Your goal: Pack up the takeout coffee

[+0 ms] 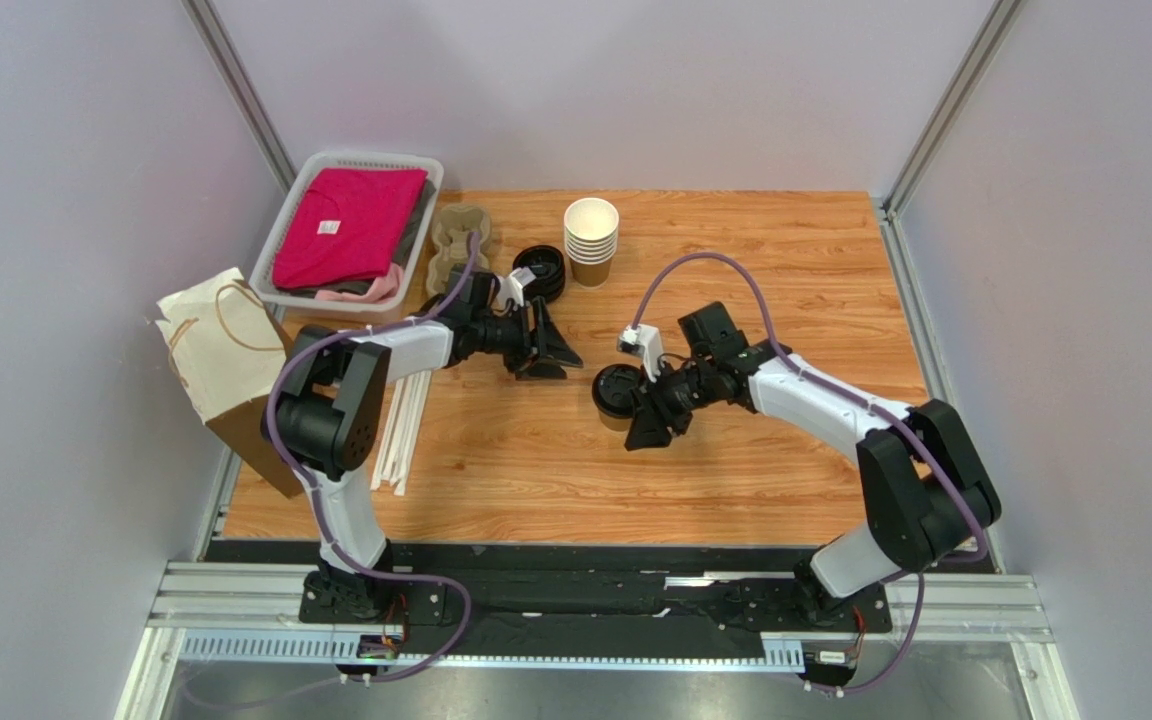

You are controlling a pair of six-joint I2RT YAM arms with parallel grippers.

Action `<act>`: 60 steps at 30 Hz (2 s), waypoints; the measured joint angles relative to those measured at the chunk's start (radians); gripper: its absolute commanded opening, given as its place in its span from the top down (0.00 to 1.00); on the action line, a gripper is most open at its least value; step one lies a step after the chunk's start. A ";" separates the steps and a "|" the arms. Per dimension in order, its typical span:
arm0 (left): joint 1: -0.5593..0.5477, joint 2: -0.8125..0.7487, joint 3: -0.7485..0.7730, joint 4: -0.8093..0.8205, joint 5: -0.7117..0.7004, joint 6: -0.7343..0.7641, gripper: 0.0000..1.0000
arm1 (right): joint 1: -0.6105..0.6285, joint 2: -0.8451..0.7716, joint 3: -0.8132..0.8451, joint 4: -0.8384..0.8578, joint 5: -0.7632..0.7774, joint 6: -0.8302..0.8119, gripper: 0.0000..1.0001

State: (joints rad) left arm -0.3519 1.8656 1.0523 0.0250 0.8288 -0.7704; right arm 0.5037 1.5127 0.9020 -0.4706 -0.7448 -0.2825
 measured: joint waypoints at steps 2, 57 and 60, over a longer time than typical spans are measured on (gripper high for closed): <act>0.018 -0.014 -0.008 -0.016 0.000 0.016 0.39 | 0.017 0.019 0.016 0.021 0.000 0.015 0.59; -0.090 0.001 0.057 0.004 0.124 0.019 1.00 | -0.198 0.473 0.351 0.189 -0.441 0.831 0.84; -0.090 0.001 0.057 0.006 0.125 0.020 1.00 | -0.206 0.483 0.346 0.216 -0.466 0.845 0.85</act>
State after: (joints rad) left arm -0.4423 1.8668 1.1091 0.0311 0.9539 -0.7506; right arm 0.2977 1.9961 1.2480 -0.2543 -1.2106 0.5629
